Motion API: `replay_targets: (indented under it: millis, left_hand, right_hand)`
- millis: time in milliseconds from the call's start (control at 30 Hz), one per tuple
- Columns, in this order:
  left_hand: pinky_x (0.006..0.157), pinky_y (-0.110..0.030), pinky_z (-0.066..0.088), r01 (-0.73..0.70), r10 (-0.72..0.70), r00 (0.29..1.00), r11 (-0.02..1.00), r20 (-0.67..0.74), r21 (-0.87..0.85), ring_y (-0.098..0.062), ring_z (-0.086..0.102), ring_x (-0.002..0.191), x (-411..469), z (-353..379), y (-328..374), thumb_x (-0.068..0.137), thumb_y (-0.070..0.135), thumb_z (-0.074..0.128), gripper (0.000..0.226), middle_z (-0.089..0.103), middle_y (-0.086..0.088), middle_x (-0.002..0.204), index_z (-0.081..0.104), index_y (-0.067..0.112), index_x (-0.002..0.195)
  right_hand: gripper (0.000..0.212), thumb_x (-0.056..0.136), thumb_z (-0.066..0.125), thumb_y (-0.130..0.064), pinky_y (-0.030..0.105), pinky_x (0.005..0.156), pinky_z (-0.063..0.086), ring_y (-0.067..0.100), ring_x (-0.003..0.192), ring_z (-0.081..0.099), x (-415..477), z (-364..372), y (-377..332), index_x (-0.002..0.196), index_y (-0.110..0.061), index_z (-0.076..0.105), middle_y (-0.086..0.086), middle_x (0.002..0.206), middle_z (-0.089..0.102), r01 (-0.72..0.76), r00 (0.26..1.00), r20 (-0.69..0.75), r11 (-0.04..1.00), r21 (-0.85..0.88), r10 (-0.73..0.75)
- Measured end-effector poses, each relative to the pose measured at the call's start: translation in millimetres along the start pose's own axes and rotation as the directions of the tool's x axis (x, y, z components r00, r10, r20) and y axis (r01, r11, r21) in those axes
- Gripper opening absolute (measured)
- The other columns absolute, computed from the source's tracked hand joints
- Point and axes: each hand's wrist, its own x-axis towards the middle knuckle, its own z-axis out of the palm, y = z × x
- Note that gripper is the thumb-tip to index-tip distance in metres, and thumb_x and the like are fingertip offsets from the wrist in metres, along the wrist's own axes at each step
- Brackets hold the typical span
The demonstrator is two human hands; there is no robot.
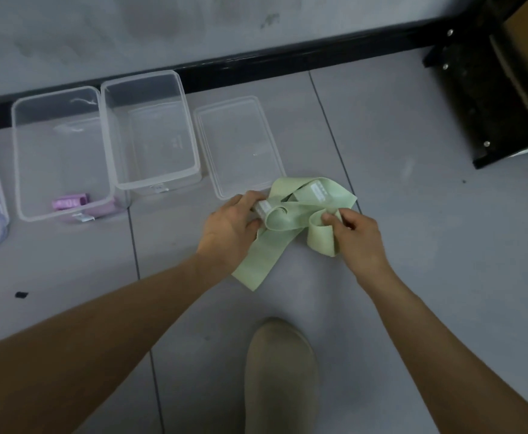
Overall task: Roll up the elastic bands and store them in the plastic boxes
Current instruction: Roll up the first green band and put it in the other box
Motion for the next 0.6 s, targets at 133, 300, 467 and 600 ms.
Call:
replay_targets:
  millis: [133,300,467,600]
  left_hand:
    - [0.072,-0.027,0.05,0.259,-0.231,0.966,0.818,0.12,-0.513,-0.015,0.059,0.081,-8.0,-6.9,-2.6,0.081,0.009,0.063,0.031,0.062,0.006,0.092,0.057,0.031,0.102]
    - [0.055,-0.017,0.052,0.445,-0.342,0.887,0.453,0.311,-0.772,-0.005,0.059,0.068,-29.7,-23.6,-11.0,0.083,-0.015,0.058,0.049,0.054,-0.004,0.096,0.051,0.009,0.125]
    - [0.068,-0.028,0.054,0.44,-0.366,0.89,0.53,0.272,-0.726,-0.02,0.061,0.095,-55.4,-25.9,-45.9,0.083,0.014,0.074,0.043,0.058,-0.005,0.109,0.056,0.034,0.116]
    - [0.084,-0.03,0.052,0.362,-0.303,0.93,0.643,0.211,-0.675,-0.018,0.063,0.099,-66.1,-40.7,-62.1,0.083,0.016,0.074,0.042,0.061,-0.003,0.113,0.059,0.027,0.121]
  right_hand:
    - [0.024,0.089,0.066,-0.031,0.038,0.074,0.047,0.021,0.079,0.059,-12.8,11.5,-3.9,0.09,-0.008,0.07,0.021,0.093,0.068,-0.09,0.973,0.224,0.984,0.152,0.055]
    - [0.017,0.095,0.062,-0.024,0.038,0.078,0.055,0.026,0.093,0.068,-28.4,40.6,-13.2,0.105,-0.015,0.073,0.012,0.102,0.073,-0.165,0.907,0.416,0.966,0.2,0.069]
    - [0.016,0.097,0.057,-0.016,0.025,0.074,0.048,0.013,0.084,0.063,-45.7,68.0,-31.4,0.1,-0.017,0.073,0.002,0.087,0.068,-0.206,0.801,0.596,0.963,0.173,0.064]
    - [0.016,0.094,0.056,-0.008,0.026,0.075,0.049,0.014,0.079,0.06,-55.4,84.6,-50.5,0.104,-0.009,0.069,0.006,0.084,0.065,-0.32,0.685,0.722,0.931,0.179,0.096]
